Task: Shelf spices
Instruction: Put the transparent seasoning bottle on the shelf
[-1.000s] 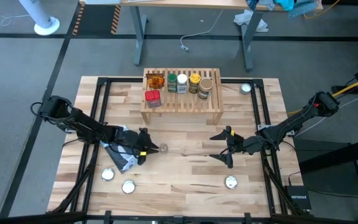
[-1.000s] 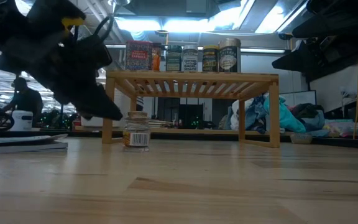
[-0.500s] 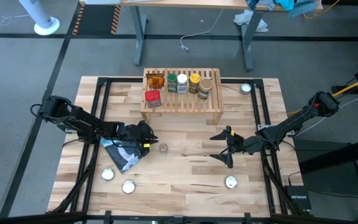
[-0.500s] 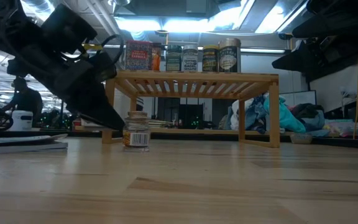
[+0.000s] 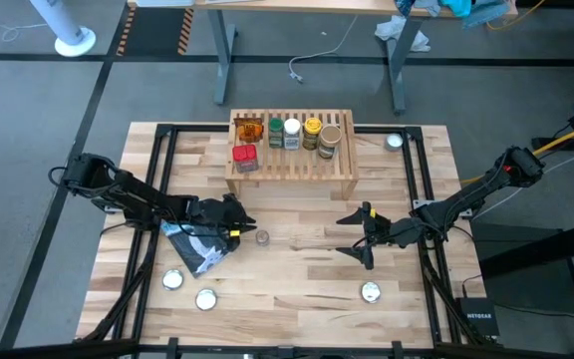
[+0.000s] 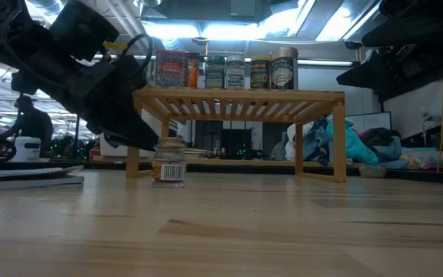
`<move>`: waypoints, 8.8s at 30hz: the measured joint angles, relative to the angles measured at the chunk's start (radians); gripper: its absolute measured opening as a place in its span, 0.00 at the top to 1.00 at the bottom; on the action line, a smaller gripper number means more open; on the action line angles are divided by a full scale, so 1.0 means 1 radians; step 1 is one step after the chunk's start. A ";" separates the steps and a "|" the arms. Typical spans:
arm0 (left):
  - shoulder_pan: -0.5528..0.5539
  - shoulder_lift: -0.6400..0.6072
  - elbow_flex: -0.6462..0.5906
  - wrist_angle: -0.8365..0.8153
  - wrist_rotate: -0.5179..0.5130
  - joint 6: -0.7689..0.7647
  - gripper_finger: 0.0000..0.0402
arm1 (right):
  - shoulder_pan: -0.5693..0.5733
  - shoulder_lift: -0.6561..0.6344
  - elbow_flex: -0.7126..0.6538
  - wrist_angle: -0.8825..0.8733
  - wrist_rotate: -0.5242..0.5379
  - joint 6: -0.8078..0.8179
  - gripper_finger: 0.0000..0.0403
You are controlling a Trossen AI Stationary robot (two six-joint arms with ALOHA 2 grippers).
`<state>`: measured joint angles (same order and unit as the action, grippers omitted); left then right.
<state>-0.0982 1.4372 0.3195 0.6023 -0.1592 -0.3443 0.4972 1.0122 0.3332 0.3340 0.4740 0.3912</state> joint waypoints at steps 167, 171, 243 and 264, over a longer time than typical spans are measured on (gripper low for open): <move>-0.232 0.544 0.183 0.546 -0.129 -0.006 0.24 | 0.000 0.000 0.000 -0.023 0.000 0.000 0.01; -0.233 0.544 0.185 0.536 -0.129 -0.021 0.24 | 0.000 0.000 0.000 -0.023 0.000 0.000 0.01; 0.222 0.125 0.669 -0.245 0.089 0.307 0.55 | 0.000 0.000 0.000 -0.048 0.003 0.000 0.01; 0.334 0.124 0.671 -0.249 0.130 0.292 0.55 | 0.000 0.000 0.000 -0.048 0.003 0.000 0.01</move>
<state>0.2361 1.5616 0.9905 0.3529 -0.0288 -0.0521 0.4969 1.0119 0.3328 0.2863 0.4774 0.3912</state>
